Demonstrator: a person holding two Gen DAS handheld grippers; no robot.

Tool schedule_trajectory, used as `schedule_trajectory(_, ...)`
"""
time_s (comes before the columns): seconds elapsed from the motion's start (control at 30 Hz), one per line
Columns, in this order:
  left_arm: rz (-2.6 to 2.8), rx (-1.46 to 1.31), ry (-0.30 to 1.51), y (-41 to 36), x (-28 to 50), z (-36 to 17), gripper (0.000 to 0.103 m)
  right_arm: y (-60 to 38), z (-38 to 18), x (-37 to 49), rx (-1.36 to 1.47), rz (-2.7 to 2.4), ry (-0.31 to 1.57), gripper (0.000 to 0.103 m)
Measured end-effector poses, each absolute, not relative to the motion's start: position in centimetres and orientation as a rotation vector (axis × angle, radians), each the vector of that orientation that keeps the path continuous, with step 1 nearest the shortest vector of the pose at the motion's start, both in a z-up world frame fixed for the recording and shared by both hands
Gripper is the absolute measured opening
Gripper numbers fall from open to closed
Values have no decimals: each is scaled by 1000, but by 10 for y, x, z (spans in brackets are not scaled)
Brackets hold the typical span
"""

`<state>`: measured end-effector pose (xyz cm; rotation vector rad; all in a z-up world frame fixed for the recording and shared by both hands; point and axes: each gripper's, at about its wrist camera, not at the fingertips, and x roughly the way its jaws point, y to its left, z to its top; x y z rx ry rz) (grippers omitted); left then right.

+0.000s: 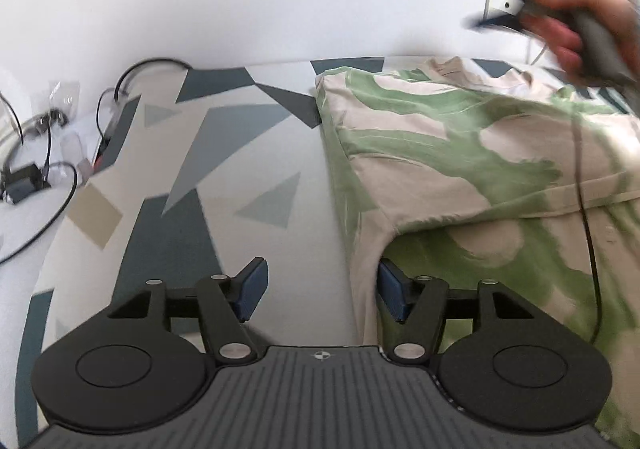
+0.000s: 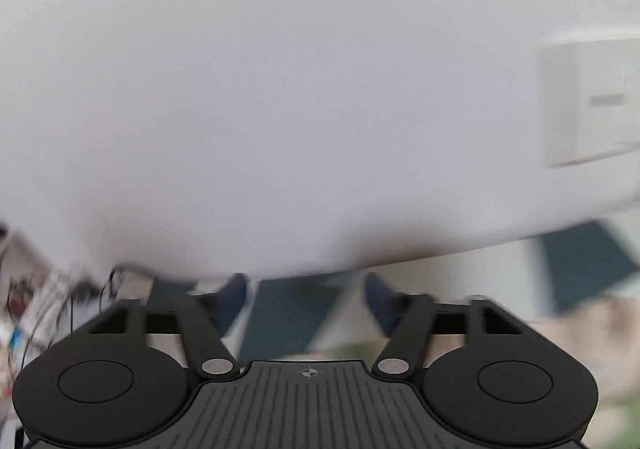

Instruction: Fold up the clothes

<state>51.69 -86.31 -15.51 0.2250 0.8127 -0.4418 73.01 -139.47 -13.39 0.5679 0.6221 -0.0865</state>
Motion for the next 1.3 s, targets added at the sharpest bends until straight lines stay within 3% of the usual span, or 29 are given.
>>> schedule_trajectory(0.17, -511, 118, 878, -831, 494, -135, 74, -1435, -114, 573, 617, -218, 594, 88)
schedule_trajectory(0.37, -586, 212, 908, -820, 450, -140, 75, -1425, -124, 369, 538, -537, 618, 93)
schedule_trajectory(0.53, -625, 253, 956, -816, 416, -151, 76, -1388, -165, 243, 651, -737, 626, 94)
schedule_trajectory(0.77, -540, 264, 958, -799, 383, -160, 78, -1352, -208, 193, 655, -769, 683, 91)
schedule_trajectory(1.1, -553, 183, 990, -756, 329, -167, 87, -1332, -212, 193, 678, -695, 586, 94)
schedule_trajectory(1.3, -497, 246, 994, -769, 321, -173, 92, -1332, -221, 190, 707, -660, 581, 94)
